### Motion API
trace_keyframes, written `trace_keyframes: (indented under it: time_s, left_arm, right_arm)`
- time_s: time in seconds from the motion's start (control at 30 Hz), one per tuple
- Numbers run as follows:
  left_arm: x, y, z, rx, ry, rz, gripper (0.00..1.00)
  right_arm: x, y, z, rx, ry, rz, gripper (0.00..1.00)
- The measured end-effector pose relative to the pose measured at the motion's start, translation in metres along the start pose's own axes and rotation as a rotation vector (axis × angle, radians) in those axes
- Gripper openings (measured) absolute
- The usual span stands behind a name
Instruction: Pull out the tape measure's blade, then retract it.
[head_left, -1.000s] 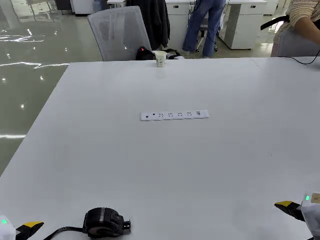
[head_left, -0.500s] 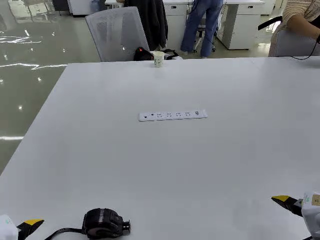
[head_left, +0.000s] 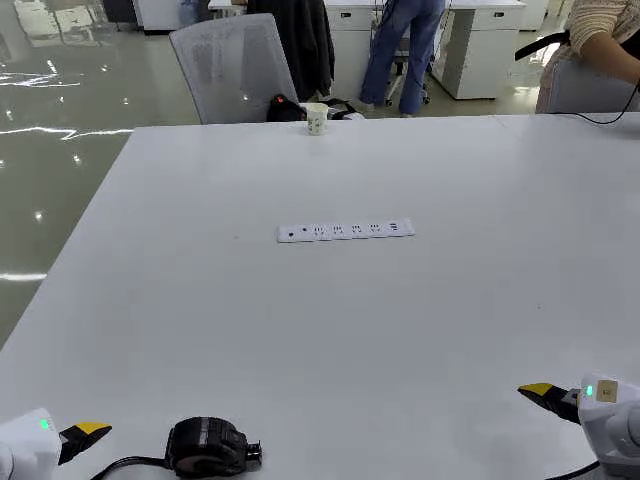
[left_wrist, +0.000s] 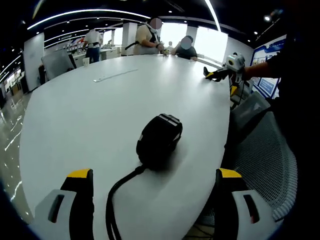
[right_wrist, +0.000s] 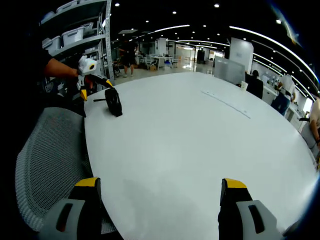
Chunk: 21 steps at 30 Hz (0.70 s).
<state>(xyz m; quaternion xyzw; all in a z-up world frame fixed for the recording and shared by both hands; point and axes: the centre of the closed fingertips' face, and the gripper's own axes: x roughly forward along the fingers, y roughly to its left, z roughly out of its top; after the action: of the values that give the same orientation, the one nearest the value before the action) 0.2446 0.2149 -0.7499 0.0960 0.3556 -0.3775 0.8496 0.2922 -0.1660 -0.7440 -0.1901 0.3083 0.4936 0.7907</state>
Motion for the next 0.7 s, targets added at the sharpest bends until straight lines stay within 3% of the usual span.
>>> trace_keyframes:
  time_s: [0.27, 0.5, 0.7]
  left_arm:
    - [0.009, 0.007, 0.012, 0.055, 0.013, -0.038, 0.99]
    - [0.02, 0.009, 0.012, 0.139, 0.073, -0.059, 0.99]
    - [0.031, -0.002, 0.016, 0.182, 0.103, -0.107, 0.99]
  right_arm:
    - [0.015, 0.002, 0.01, -0.035, 0.012, 0.03, 0.99]
    - [0.026, 0.006, 0.019, -0.051, 0.003, 0.06, 0.99]
    - [0.039, 0.015, 0.027, -0.081, -0.003, 0.094, 0.99]
